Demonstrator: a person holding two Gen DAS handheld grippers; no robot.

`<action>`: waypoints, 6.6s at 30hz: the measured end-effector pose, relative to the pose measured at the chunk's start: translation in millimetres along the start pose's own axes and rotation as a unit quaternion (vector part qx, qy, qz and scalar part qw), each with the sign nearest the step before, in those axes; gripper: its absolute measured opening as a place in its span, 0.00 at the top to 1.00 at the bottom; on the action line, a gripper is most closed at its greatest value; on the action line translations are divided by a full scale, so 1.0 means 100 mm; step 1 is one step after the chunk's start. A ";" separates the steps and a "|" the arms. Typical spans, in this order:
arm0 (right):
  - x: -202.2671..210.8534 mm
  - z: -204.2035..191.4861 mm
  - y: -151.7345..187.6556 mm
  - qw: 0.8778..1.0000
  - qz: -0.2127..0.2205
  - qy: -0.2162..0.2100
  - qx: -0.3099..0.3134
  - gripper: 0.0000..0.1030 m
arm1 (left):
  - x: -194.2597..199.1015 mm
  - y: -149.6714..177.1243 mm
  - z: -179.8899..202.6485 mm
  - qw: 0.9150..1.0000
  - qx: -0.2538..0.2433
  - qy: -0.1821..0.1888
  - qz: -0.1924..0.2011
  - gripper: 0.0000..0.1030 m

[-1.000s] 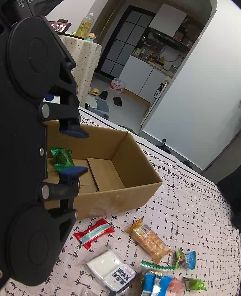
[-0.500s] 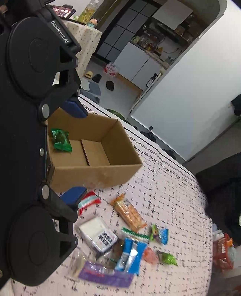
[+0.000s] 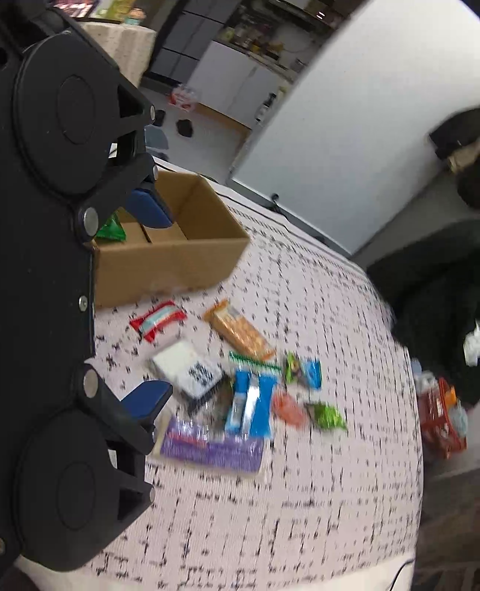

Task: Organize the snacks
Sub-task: 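Move both grippers back from the box to the snack pile, then grasp the purple-labelled bar package with the right gripper while the left grasps the white packet, then carry the white packet with the left gripper while the right carries the purple bar to the box, then open the left gripper into the box while the right gripper drops the purple bar inside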

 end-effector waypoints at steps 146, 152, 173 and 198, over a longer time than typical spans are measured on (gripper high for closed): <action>-0.63 -0.15 -0.36 0.984 -0.063 -0.127 -0.110 0.68 | -0.41 -0.29 0.17 0.998 0.062 -0.025 -0.020 0.49; -0.67 -0.40 -0.23 0.983 -0.088 -0.148 -0.069 0.68 | -0.42 -0.33 -0.04 0.996 0.077 -0.031 -0.020 0.49; -0.92 -0.72 0.10 0.983 -0.134 -0.127 0.005 0.67 | -0.68 -0.31 -0.41 0.990 0.134 -0.031 -0.034 0.39; -0.75 -0.69 0.02 0.986 -0.122 -0.112 0.016 0.35 | -0.57 -0.35 -0.37 0.992 0.099 -0.067 -0.036 0.17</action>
Point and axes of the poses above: each gripper's, at about its wrist camera, not at the fingertips, and x roughly against the way its jaws point, z to its right, y to its underside, the point moved 4 cm from there along -x, roughly the way its jaws point, and after that the axes turned 4 degrees about -x, right-handed, at the moved point
